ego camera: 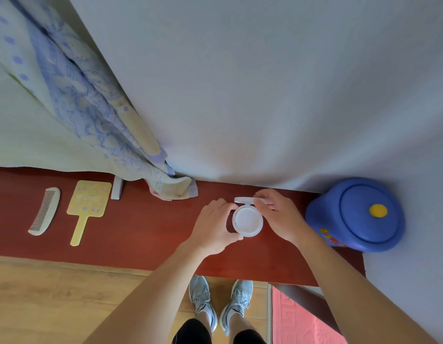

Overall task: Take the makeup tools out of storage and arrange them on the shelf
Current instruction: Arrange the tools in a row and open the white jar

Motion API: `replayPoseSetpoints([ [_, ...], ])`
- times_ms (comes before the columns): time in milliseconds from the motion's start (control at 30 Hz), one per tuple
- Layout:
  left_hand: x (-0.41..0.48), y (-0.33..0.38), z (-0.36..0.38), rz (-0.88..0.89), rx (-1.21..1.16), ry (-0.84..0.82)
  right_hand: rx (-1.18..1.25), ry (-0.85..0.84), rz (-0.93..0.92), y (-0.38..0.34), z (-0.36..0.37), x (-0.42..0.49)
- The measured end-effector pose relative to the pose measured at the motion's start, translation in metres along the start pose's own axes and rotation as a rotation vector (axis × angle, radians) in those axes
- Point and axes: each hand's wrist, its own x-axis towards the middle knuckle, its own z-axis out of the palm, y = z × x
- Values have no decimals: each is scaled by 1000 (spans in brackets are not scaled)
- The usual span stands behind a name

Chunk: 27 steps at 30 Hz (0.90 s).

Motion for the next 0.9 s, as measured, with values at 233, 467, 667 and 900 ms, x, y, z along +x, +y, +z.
replayPoseSetpoints([
  [233, 0, 1, -1, -7, -6, -12, 11, 30, 37, -9, -1, 5],
  [467, 0, 2, -2, -14, -19, -24, 13, 27, 46, -14, -1, 6],
  [667, -2, 3, -3, -16, -14, -23, 4, 27, 32, -13, -1, 3],
  [900, -5, 6, -5, -23, 10, -33, -11, 55, 20, -11, -3, 2],
])
